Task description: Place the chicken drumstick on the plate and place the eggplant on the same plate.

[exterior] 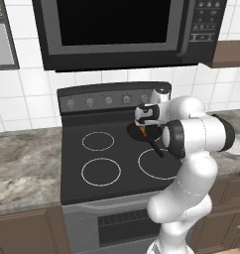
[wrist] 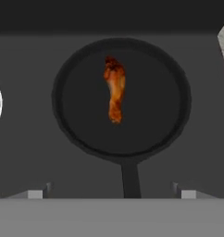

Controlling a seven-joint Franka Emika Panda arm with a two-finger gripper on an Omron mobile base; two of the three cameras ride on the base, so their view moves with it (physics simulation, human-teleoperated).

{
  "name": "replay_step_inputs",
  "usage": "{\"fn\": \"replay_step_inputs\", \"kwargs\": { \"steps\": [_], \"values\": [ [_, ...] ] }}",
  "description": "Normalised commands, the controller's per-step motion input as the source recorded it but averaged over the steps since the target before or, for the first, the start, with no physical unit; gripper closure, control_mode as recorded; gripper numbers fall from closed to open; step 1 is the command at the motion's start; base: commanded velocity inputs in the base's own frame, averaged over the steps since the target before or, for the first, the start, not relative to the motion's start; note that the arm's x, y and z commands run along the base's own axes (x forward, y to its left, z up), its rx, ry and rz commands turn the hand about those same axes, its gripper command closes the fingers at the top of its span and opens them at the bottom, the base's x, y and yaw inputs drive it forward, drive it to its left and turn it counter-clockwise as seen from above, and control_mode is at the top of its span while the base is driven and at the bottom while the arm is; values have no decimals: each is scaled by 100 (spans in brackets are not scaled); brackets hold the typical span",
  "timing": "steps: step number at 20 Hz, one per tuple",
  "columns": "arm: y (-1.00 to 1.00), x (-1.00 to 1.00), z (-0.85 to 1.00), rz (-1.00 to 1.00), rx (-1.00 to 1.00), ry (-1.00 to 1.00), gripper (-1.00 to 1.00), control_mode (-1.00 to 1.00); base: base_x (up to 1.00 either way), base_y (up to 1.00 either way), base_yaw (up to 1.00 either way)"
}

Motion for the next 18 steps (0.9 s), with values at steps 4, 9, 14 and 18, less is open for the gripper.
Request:
{"fn": "replay_step_inputs", "kwargs": {
  "steps": [4,9,14,18],
  "values": [
    [0,27,-24,0,0,-2,-100,-100,0,0,0],
    [0,14,-27,0,0,-5,-100,-100,0,0,0],
    [0,8,-19,0,0,-9,-100,-100,0,0,0],
    [0,10,-17,0,0,-10,-100,-100,0,0,0]
  ]
}}
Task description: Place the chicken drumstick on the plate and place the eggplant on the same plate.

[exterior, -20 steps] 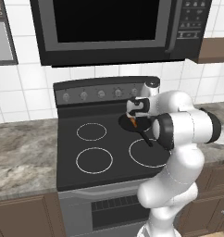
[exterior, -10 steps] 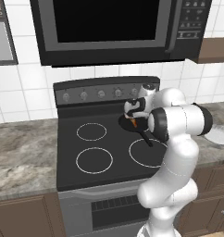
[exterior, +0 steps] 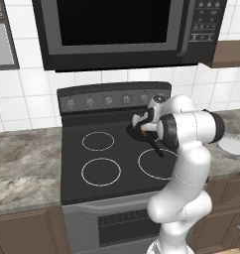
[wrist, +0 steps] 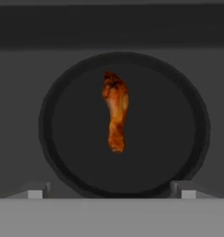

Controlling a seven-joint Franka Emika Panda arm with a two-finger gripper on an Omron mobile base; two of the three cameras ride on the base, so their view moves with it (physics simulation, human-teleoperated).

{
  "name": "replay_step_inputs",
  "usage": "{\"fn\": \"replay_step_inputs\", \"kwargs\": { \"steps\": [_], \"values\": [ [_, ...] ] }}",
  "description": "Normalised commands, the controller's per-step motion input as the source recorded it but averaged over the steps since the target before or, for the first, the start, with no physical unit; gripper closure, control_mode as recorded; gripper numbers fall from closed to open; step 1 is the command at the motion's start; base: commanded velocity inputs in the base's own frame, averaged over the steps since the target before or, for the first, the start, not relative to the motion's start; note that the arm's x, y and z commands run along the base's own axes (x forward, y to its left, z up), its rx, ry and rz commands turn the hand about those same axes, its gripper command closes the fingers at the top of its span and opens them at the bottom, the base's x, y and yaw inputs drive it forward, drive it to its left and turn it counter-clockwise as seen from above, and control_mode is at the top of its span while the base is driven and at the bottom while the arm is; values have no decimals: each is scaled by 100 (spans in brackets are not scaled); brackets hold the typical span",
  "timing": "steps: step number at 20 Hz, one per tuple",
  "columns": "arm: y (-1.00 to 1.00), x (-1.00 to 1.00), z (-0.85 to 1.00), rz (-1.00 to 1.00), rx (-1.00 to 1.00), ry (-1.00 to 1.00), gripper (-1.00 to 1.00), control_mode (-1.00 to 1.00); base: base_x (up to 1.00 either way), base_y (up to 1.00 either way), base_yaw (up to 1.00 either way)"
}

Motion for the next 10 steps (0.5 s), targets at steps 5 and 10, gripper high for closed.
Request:
{"fn": "replay_step_inputs", "kwargs": {
  "steps": [5,10],
  "values": [
    [0,17,-1,0,0,0,-100,-100,0,0,0],
    [0,25,0,0,0,2,-100,-100,0,0,0]
  ]
}}
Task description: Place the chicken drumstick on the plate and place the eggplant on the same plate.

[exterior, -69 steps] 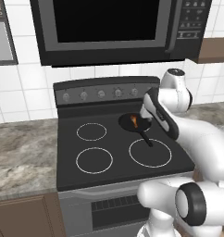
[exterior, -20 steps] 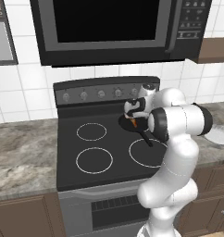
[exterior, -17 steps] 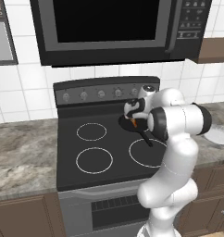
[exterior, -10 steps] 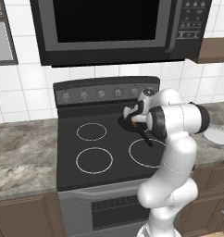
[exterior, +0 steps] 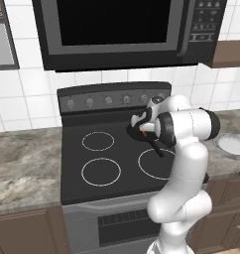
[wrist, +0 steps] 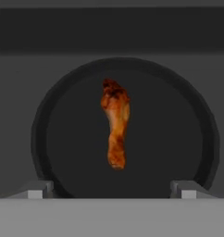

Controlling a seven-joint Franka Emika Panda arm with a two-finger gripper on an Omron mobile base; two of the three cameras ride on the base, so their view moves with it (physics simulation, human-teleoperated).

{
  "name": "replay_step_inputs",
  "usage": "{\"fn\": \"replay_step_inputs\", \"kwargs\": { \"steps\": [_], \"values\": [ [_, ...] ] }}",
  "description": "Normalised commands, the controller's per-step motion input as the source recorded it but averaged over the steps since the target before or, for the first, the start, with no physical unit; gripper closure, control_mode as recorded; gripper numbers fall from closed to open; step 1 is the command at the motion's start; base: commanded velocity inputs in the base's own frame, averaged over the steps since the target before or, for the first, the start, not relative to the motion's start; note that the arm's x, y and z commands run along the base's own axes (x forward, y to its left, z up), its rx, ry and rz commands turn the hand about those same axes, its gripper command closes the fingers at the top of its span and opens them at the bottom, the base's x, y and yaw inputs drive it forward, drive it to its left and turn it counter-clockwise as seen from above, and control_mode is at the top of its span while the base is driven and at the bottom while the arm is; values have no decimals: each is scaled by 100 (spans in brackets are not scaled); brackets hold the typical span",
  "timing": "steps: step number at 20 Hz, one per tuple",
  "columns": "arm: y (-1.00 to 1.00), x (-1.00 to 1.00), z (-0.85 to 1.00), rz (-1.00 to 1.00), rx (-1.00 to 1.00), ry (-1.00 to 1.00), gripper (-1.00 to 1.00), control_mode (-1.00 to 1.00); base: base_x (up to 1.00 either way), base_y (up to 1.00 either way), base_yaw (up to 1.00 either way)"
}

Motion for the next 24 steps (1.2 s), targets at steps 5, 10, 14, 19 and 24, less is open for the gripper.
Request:
{"fn": "replay_step_inputs", "kwargs": {
  "steps": [5,10,14,19,24],
  "values": [
    [0,32,-1,0,0,1,-100,-100,0,0,0],
    [-3,25,-5,0,0,0,-100,-100,0,0,0],
    [-4,6,-18,0,1,2,-100,-100,0,0,0],
    [-8,15,-24,0,3,4,-100,-100,0,0,0],
    [-4,18,-18,0,4,7,-100,-100,0,0,0]
  ]
}}
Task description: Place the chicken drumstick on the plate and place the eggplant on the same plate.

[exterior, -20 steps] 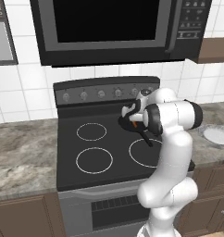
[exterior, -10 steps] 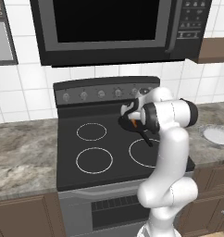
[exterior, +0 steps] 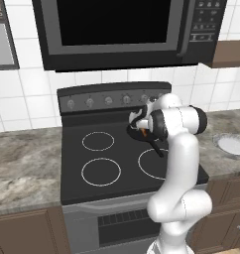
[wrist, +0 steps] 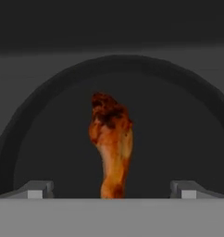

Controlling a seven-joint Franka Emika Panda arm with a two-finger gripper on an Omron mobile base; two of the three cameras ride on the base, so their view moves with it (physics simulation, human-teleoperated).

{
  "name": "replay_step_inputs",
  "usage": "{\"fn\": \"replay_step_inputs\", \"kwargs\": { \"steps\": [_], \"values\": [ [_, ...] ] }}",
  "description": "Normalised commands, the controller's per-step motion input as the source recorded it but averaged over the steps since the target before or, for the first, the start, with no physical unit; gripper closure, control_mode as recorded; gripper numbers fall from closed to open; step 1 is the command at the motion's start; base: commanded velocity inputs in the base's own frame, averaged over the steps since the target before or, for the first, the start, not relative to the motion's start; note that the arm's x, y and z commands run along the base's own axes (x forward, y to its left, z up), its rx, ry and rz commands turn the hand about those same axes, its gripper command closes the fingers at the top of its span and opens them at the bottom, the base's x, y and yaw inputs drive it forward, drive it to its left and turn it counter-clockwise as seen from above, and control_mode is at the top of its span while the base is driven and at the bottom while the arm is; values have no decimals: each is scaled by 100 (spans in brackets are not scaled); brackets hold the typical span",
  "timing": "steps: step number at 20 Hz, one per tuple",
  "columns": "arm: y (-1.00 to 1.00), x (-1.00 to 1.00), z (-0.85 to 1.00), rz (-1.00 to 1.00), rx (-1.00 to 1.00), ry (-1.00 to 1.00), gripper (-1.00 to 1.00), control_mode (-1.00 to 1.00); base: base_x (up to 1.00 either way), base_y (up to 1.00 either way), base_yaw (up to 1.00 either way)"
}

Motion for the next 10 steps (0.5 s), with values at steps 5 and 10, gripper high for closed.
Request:
{"fn": "replay_step_inputs", "kwargs": {
  "steps": [5,10],
  "values": [
    [-3,20,-15,0,3,7,-100,-100,0,0,0],
    [-2,18,-17,0,0,4,-100,-100,0,0,0]
  ]
}}
